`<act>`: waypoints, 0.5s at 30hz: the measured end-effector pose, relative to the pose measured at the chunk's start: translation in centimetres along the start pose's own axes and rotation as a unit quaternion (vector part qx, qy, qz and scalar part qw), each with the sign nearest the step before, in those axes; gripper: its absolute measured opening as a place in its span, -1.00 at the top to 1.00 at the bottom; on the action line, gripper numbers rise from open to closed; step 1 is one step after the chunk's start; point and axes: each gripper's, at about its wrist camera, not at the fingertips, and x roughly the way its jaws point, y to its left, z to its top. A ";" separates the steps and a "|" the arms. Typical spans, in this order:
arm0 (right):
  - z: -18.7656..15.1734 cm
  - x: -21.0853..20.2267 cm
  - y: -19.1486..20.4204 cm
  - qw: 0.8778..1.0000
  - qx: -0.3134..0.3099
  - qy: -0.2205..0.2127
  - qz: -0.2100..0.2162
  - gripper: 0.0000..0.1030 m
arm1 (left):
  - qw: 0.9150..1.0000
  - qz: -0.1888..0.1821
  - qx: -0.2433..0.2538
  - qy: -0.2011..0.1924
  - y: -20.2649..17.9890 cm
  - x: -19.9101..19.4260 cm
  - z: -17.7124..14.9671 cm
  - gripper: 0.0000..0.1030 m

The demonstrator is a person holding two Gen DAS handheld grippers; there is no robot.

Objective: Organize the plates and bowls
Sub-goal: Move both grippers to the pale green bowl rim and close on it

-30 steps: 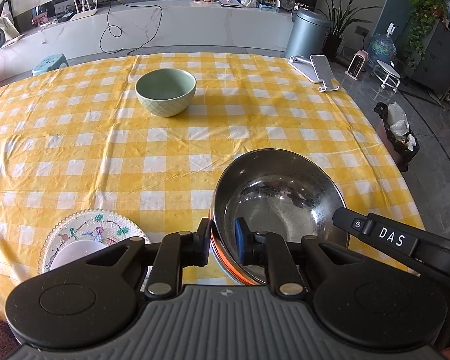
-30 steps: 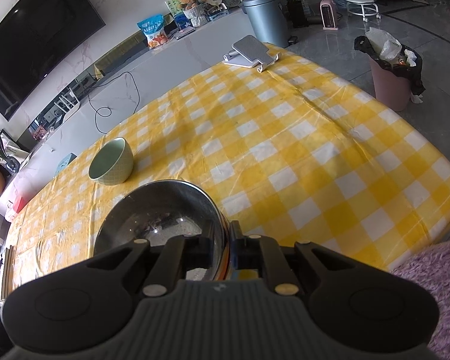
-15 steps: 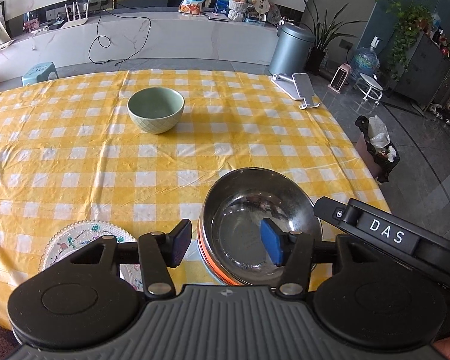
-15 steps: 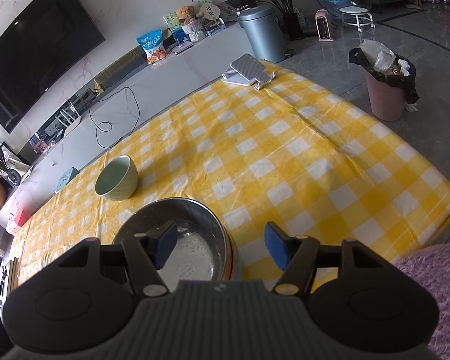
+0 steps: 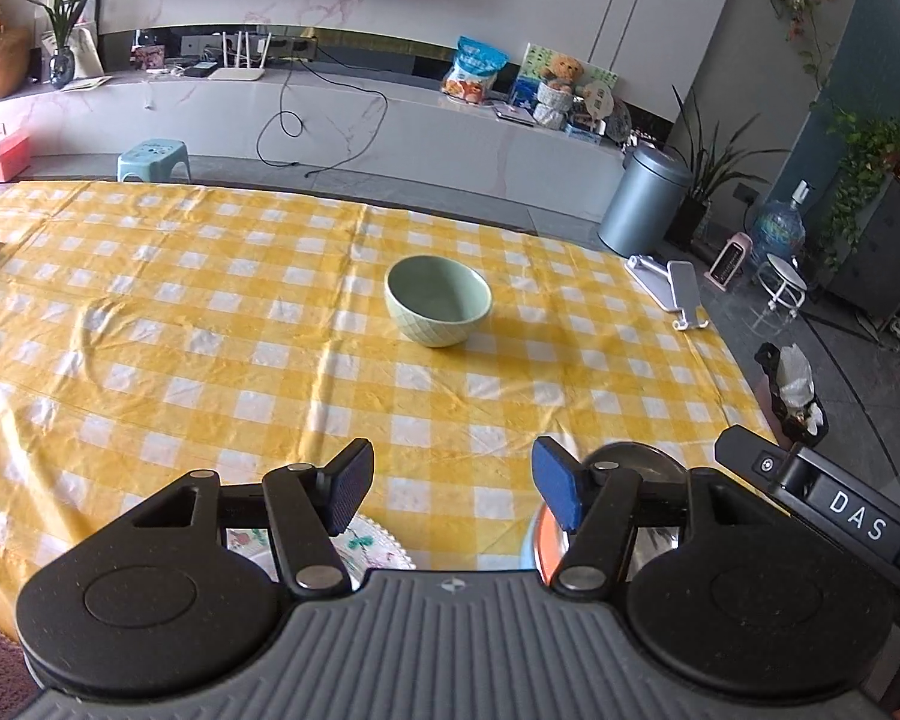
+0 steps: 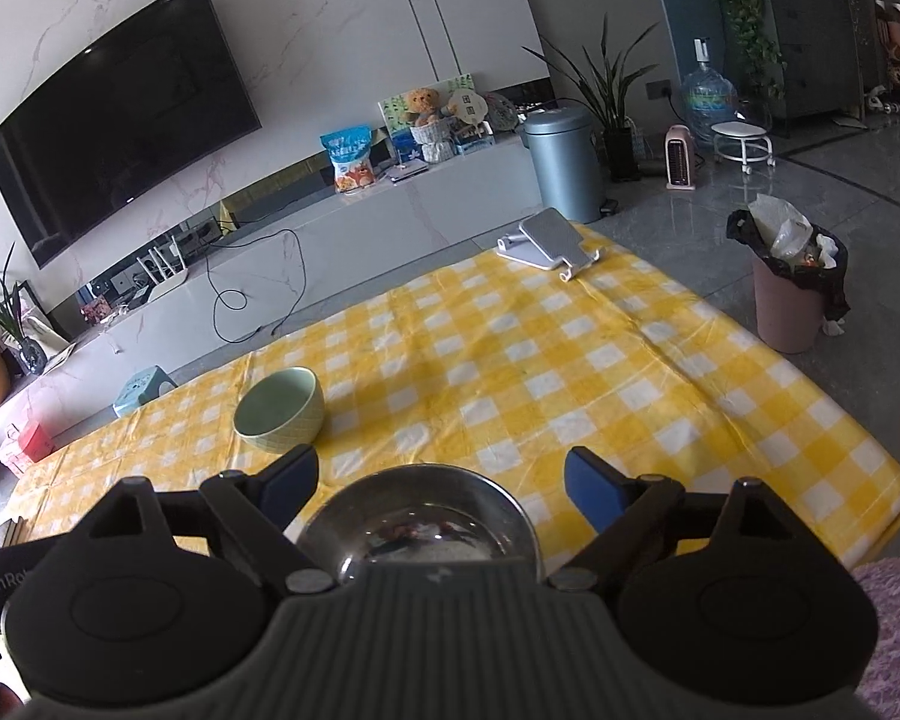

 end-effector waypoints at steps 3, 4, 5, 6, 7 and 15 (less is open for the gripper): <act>0.1 1.0 1.5 1.000 -0.013 0.007 0.009 -0.73 | 1.000 0.004 -0.017 -0.007 1.8 0.1 0.5 -0.39; 0.1 1.4 1.9 1.000 -0.015 0.009 0.012 -0.73 | 1.000 0.007 -0.026 -0.009 2.6 0.2 0.6 -0.39; 0.2 1.7 2.2 1.000 -0.017 0.012 0.016 -0.73 | 0.999 0.009 -0.034 -0.009 3.2 0.4 0.8 -0.39; 0.3 2.1 2.5 1.000 -0.017 0.015 0.018 -0.74 | 0.999 0.010 -0.039 -0.010 3.7 0.4 0.9 -0.39; 0.3 2.5 2.9 0.999 -0.018 0.018 0.020 -0.74 | 0.999 0.013 -0.045 -0.010 4.3 0.6 1.1 -0.39; 0.9 5.9 6.2 0.998 -0.034 0.043 0.023 -0.75 | 0.997 0.016 -0.069 -0.009 7.2 2.0 2.4 -0.40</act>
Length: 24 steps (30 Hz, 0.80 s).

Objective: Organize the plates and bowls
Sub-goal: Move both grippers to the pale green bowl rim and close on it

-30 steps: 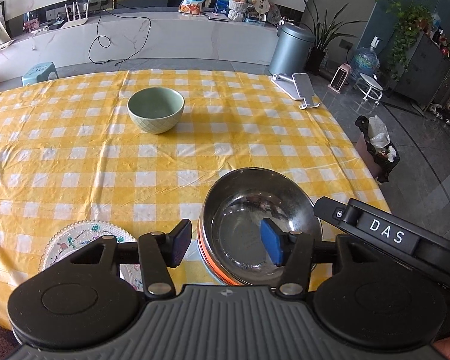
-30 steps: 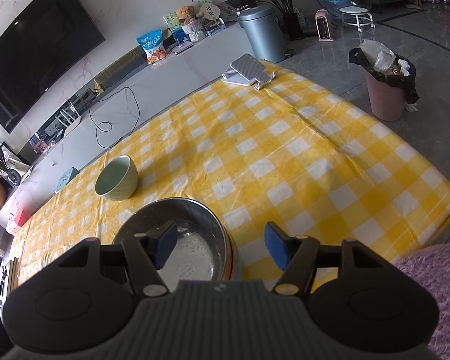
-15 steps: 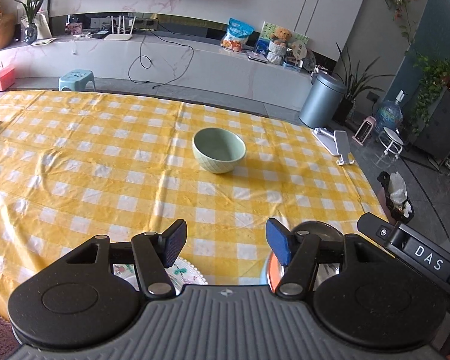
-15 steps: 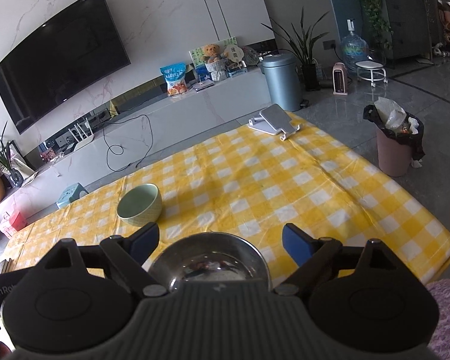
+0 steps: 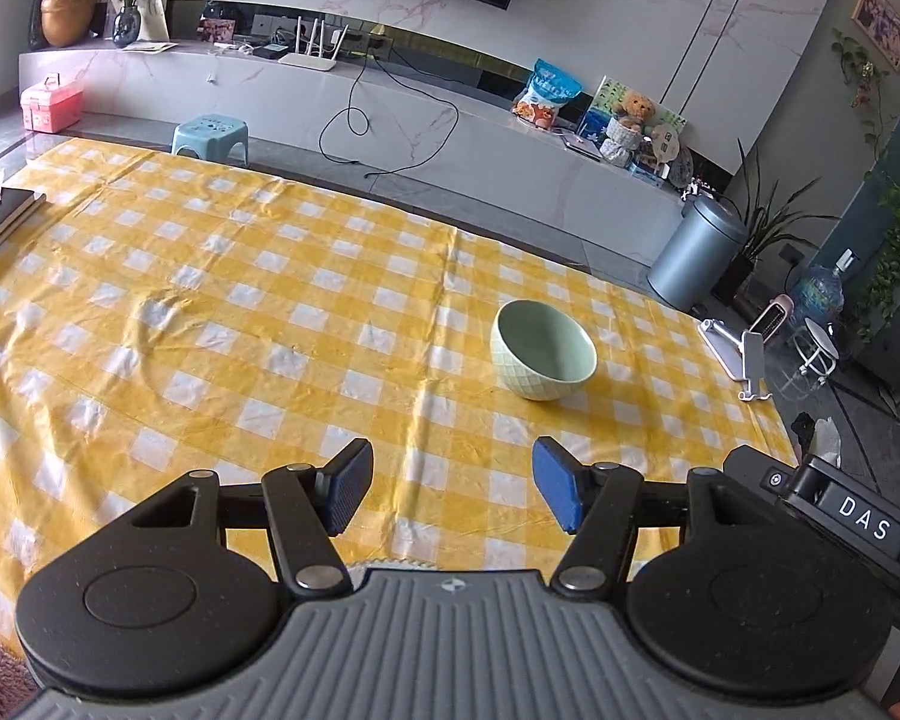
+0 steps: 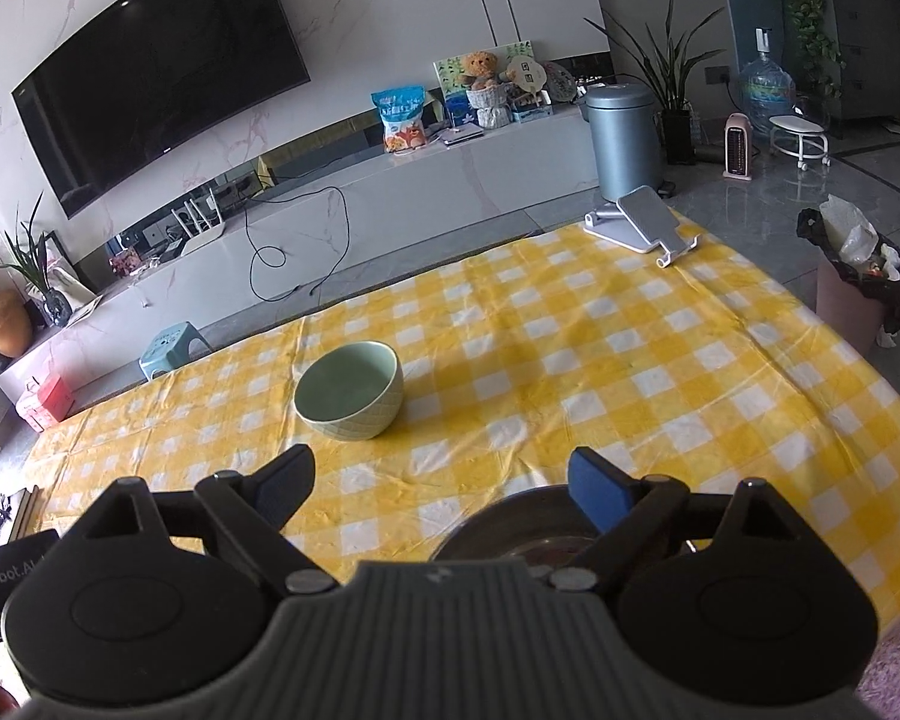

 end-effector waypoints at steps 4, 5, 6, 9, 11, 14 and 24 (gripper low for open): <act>0.2 2.0 1.3 1.000 -0.008 0.014 -0.002 -0.75 | 1.000 -0.003 -0.010 0.004 0.8 1.2 0.9 -0.40; 0.3 2.6 1.6 1.000 -0.008 0.018 -0.002 -0.75 | 1.000 -0.005 -0.012 0.005 0.9 1.6 1.2 -0.40; 0.4 3.1 1.8 1.000 -0.007 0.021 -0.001 -0.74 | 1.000 -0.007 -0.013 0.006 0.9 1.8 1.4 -0.40; 0.7 4.9 2.6 1.000 -0.008 0.029 -0.002 -0.73 | 1.000 -0.016 -0.016 0.006 1.3 3.0 2.2 -0.40; 0.9 6.0 3.2 0.999 -0.012 0.031 -0.004 -0.70 | 0.999 -0.026 -0.024 0.004 1.5 3.8 2.7 -0.40; 1.3 7.6 4.0 0.999 -0.014 0.035 -0.001 -0.62 | 0.999 -0.034 -0.036 0.002 1.9 5.2 3.4 -0.40; 3.7 12.5 4.9 0.998 0.009 0.054 -0.028 -0.30 | 0.996 -0.071 -0.057 0.018 1.8 10.1 5.7 -0.30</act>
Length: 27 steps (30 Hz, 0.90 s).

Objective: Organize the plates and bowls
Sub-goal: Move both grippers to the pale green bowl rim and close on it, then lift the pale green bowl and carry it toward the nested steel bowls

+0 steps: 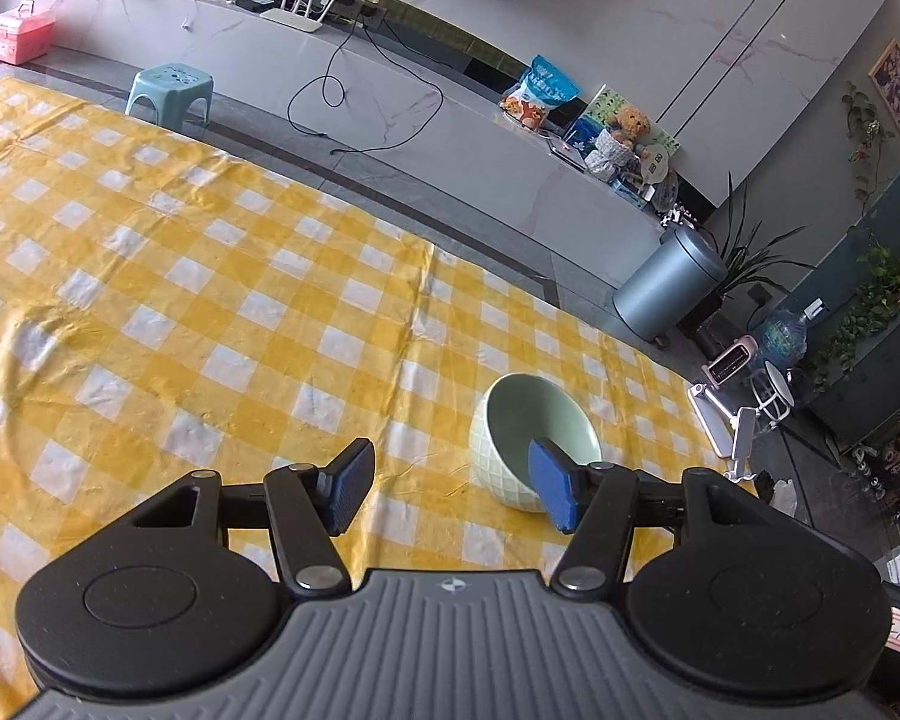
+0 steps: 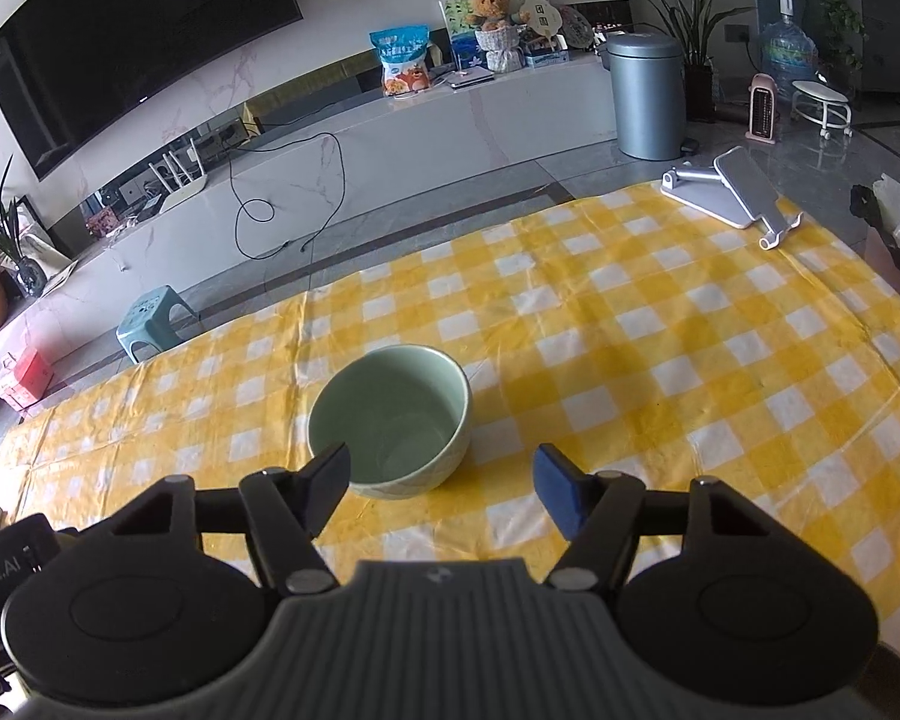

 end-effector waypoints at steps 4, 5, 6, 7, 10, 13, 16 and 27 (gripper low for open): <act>1.4 1.8 -0.7 0.998 0.039 0.047 -0.002 -0.11 | 1.000 -0.007 0.005 0.023 -1.1 2.6 0.7 -0.14; 1.7 2.1 -1.0 0.997 0.046 0.058 0.001 -0.08 | 1.000 -0.007 0.007 0.028 -1.4 3.2 0.8 -0.09; 2.2 2.6 -1.2 0.996 0.053 0.072 0.001 -0.02 | 0.999 -0.006 0.009 0.033 -1.6 3.7 0.9 -0.08; 2.6 3.0 -1.4 0.995 0.055 0.080 -0.004 0.00 | 0.999 -0.003 0.011 0.040 -1.9 4.3 1.0 -0.05; 3.6 4.2 -1.7 0.993 0.053 0.103 -0.009 0.06 | 0.999 0.002 0.014 0.052 -2.5 5.9 1.0 0.01; 4.1 5.7 -1.7 0.991 0.039 0.123 -0.017 0.19 | 0.998 0.014 0.000 0.067 -2.6 7.7 1.1 0.17; 4.5 7.1 -2.1 0.988 0.050 0.146 -0.008 0.28 | 0.997 0.019 -0.005 0.077 -2.6 8.9 1.2 0.26; 4.8 10.5 -1.3 0.984 0.032 0.177 -0.005 0.67 | 0.994 0.043 0.010 0.095 -3.1 11.9 1.1 0.65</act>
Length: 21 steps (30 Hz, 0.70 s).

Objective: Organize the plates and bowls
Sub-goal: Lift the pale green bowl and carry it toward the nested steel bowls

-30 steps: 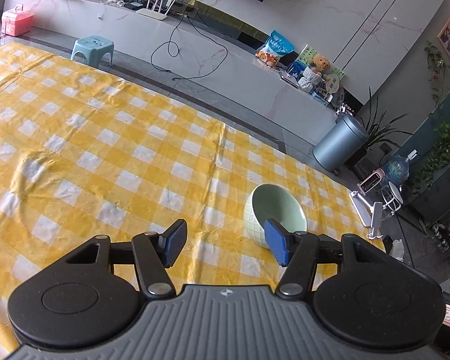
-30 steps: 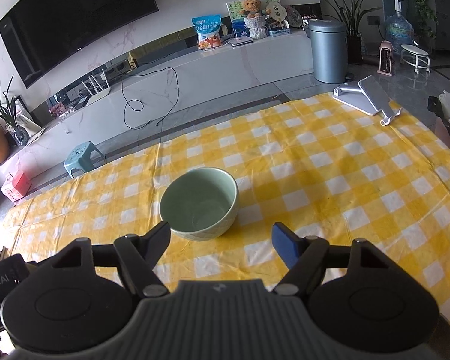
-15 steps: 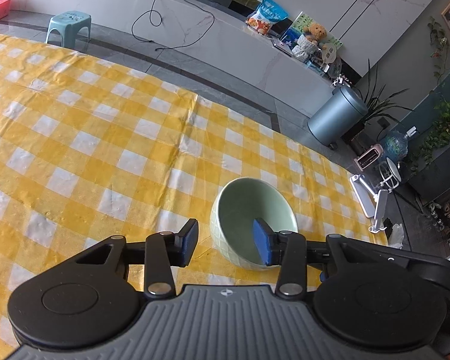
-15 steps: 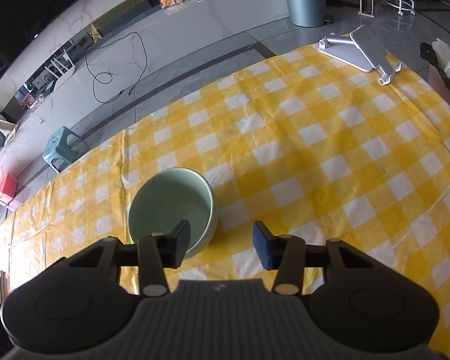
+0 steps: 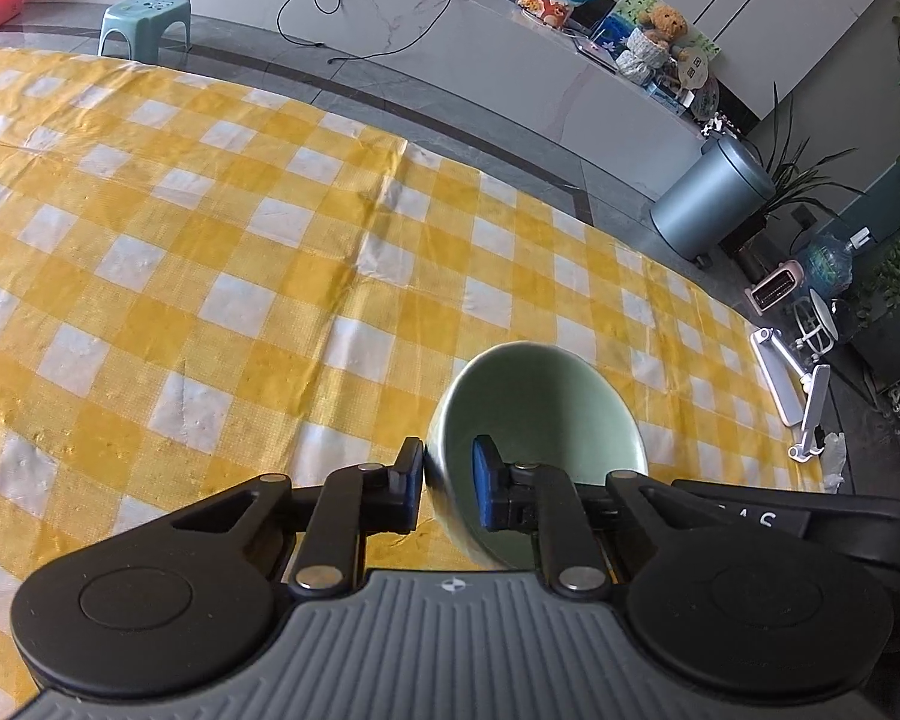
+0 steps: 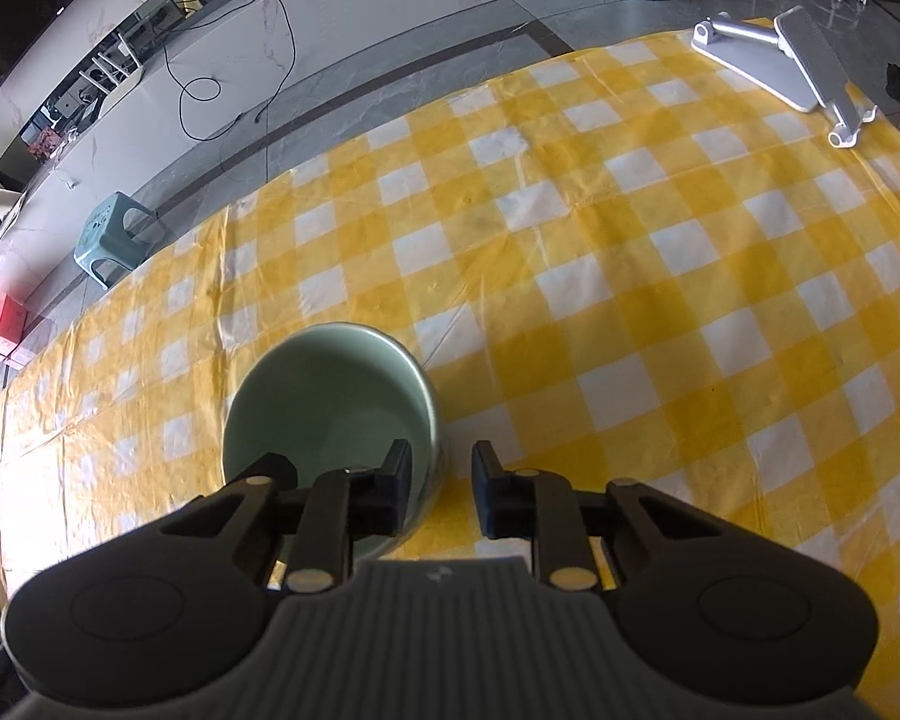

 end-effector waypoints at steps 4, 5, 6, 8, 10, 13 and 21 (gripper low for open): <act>0.1 0.3 -0.1 1.000 -0.001 0.003 0.012 0.84 | 1.000 0.010 0.008 0.003 -0.2 0.5 0.0 0.76; 0.0 0.3 -0.1 1.000 -0.002 0.003 0.011 0.84 | 1.000 0.013 0.013 0.004 -0.3 0.5 0.0 0.78; 0.0 0.3 0.0 1.000 -0.003 0.003 0.010 0.84 | 1.000 0.014 0.014 0.004 -0.3 0.4 0.0 0.78; -0.2 0.1 0.0 1.000 -0.001 0.008 0.010 0.84 | 1.000 0.018 0.011 0.008 -0.2 0.2 -0.1 0.79; -0.5 -0.3 0.0 1.000 -0.002 0.010 0.016 0.84 | 1.000 0.019 0.011 0.004 -0.1 -0.5 -0.3 0.79; -1.3 -1.5 0.3 1.000 -0.005 0.005 0.024 0.84 | 1.000 0.021 0.012 -0.001 0.0 -2.1 -0.7 0.79; -5.5 -7.5 0.6 0.998 -0.013 -0.029 0.057 0.83 | 0.999 0.023 0.007 -0.032 -0.1 -8.8 -3.3 0.80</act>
